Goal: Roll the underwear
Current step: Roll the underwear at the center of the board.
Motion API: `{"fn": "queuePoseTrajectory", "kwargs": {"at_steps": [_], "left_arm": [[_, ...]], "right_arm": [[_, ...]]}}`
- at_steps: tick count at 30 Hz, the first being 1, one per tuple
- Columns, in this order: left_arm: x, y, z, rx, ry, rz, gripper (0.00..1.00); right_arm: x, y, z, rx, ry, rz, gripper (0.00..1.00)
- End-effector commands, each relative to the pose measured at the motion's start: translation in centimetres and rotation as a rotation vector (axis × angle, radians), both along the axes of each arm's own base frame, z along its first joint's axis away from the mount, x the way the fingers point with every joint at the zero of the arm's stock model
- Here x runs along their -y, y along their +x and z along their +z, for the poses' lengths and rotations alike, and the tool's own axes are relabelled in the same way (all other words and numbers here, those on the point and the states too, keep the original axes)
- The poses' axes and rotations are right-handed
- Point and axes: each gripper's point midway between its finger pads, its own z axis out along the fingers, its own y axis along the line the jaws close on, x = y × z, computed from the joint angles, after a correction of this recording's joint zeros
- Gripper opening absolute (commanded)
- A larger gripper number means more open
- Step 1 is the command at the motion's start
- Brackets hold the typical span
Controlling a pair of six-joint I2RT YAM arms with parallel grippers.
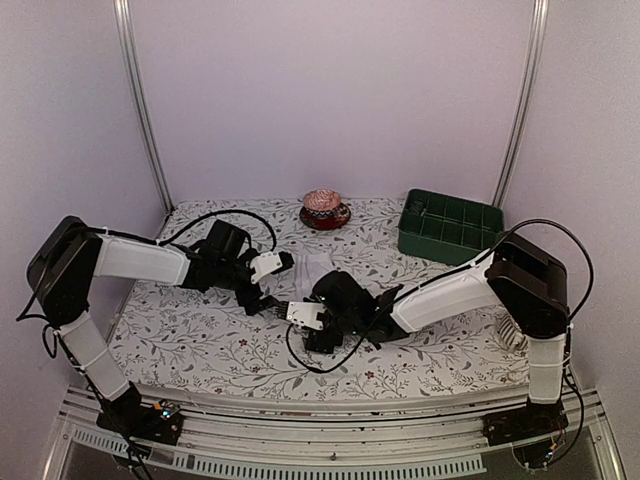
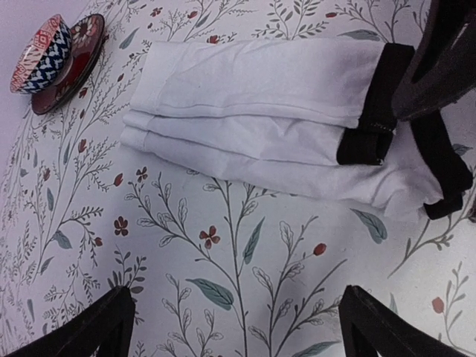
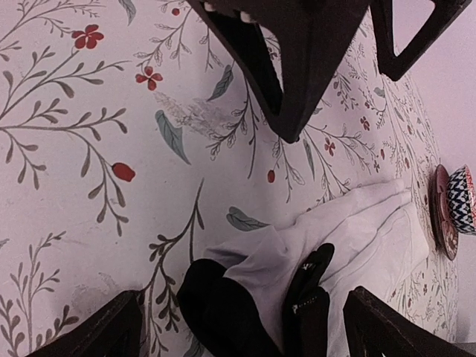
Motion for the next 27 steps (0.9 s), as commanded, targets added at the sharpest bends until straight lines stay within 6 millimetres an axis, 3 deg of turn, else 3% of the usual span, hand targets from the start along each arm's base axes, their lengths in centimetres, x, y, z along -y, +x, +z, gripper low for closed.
{"fn": "queuePoseTrajectory", "kwargs": {"at_steps": [1, 7, 12, 17, 21, 27], "left_arm": [[0.0, 0.5, 1.6, 0.031, -0.048, 0.01, 0.99], [0.1, 0.5, 1.6, 0.027, -0.05, 0.006, 0.99], [0.2, -0.2, 1.8, 0.031, -0.054, -0.04, 0.98], [0.5, -3.7, 2.2, 0.071, -0.047, -0.254, 0.98], [0.6, -7.3, 1.4, 0.121, -0.012, -0.421, 0.99], [0.9, -10.2, 0.5, 0.192, 0.036, -0.54, 0.95]], "right_arm": [[0.8, 1.5, -3.0, -0.03, -0.075, -0.042, 0.93], [0.3, 1.0, -3.8, -0.164, -0.058, -0.042, 0.4], [-0.1, -0.1, -2.7, -0.276, -0.013, -0.027, 0.06], [-1.4, -3.2, -1.5, -0.497, 0.03, 0.048, 0.03], [-2.3, -5.0, -0.9, -0.695, 0.072, 0.094, 0.03], [-2.6, -4.9, 0.4, -0.987, 0.185, 0.081, 0.04]]}}
